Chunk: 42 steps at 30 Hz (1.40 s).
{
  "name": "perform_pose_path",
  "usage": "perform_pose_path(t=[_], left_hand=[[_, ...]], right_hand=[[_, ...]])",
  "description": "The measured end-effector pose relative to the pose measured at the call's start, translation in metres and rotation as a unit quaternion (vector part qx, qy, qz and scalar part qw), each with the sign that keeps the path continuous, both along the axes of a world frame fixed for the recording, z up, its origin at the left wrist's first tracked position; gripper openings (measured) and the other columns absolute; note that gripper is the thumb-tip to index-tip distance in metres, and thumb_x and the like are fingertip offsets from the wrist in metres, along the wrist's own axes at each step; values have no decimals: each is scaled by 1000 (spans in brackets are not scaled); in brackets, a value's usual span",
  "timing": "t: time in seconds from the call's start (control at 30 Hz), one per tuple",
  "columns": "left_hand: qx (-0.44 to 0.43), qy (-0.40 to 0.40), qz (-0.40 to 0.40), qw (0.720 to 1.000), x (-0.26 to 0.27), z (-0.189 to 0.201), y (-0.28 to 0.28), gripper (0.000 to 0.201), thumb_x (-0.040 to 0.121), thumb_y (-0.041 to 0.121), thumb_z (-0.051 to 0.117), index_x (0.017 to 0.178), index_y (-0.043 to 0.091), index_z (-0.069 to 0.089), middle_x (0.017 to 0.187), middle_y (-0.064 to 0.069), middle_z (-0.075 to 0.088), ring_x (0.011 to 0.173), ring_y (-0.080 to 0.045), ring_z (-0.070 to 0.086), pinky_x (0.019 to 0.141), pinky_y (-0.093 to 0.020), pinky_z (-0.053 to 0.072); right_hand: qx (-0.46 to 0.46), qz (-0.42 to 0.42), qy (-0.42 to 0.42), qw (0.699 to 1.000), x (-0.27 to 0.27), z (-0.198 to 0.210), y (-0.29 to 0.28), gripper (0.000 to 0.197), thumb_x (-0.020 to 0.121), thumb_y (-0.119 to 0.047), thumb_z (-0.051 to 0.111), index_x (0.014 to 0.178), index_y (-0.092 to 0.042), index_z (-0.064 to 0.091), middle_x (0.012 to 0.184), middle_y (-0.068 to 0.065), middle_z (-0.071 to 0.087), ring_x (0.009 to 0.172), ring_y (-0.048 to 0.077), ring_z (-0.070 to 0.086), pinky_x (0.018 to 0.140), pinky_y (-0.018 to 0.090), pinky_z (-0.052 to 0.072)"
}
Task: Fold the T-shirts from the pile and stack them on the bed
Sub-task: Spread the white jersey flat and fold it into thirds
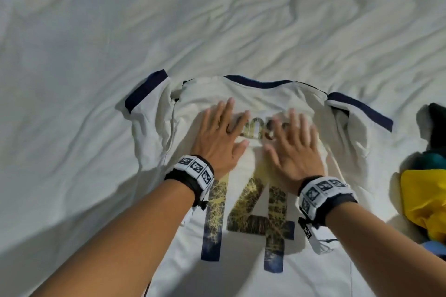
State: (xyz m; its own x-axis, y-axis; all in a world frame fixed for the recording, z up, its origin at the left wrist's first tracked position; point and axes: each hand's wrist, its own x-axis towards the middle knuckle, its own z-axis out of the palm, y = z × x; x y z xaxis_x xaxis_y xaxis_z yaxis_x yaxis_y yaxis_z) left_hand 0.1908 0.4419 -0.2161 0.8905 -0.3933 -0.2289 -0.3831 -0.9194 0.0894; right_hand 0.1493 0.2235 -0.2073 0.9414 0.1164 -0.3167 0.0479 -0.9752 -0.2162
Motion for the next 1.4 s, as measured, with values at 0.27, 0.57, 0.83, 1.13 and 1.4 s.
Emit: perform_pose_path(t=[0.27,0.57,0.83,1.13,1.4], left_hand=[[16,10,76,997,31,-24,11,78,98,62,-3,160,18,-20,167,-15,-21,156,-29,-18,127,-46,-7],[-68,12,4,998,-30,-6,-121,74,102,51,18,162,23,-14,167,-15,-23,154,-35,-20,122,-62,-5],[-25,-11,27,999,-41,-33,-146,71,103,58,12,161,28,-15,168,-14,-18,156,-34,-15,122,-62,-8],[-11,-29,30,999,-45,-31,-149,71,103,57,9,162,25,-15,169,-14,-15,156,-33,-12,122,-62,0],[-16,-36,35,999,-45,-36,-151,71,102,57,10,162,27,-14,169,-14,-13,157,-34,-11,122,-63,1]], right_hand=[[59,-105,68,990,21,-9,-25,76,99,-73,8,159,-34,-16,170,6,-6,156,31,-2,125,53,7],[199,-193,-234,932,35,34,-114,31,99,-23,45,112,-10,71,123,12,63,119,33,49,104,32,36],[29,-183,-11,983,52,30,-162,49,100,-52,48,140,-24,49,125,4,64,123,30,53,108,47,24],[151,-510,-128,837,1,46,-212,31,95,-26,55,115,-3,55,115,26,62,106,43,61,87,42,47],[-31,-430,-105,896,-28,44,-207,59,87,-15,64,138,-10,34,139,21,41,119,48,50,86,51,43]])
